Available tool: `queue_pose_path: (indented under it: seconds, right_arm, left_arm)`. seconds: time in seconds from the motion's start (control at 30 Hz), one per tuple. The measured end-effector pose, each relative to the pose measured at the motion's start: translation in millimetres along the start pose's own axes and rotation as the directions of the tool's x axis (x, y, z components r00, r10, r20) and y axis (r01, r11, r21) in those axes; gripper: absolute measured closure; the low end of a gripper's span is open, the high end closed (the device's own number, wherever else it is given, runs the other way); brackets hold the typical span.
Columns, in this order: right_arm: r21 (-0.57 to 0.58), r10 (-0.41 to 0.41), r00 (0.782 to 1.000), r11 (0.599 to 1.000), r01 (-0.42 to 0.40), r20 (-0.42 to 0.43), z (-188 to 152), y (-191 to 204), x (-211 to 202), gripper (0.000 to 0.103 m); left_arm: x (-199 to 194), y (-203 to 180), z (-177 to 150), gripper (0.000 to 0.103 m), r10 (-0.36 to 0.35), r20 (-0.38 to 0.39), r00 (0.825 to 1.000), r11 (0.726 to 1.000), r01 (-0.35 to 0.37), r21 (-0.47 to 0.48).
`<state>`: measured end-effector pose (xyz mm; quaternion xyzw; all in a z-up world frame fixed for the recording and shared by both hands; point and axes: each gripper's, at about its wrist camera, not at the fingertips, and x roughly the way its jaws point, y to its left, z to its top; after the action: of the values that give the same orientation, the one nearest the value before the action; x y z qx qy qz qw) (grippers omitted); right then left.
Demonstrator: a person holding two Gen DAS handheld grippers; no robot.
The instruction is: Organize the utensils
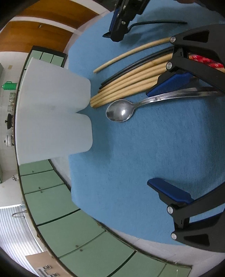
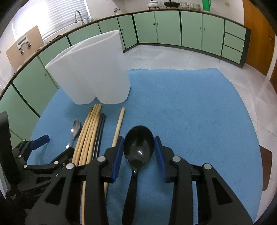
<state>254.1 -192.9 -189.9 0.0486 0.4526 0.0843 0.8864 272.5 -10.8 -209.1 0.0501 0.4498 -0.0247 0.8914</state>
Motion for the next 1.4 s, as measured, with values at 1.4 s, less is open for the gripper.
queue_pose_path:
  seconds: [1.4]
  right_arm:
    - [-0.056, -0.028, 0.997, 0.998, 0.024, -0.079, 9.0, -2.3, 19.8, 0.067]
  left_arm:
    - [21.1, 14.1, 21.2, 0.023, -0.014, -0.052, 0.999, 0.997, 0.01, -0.076]
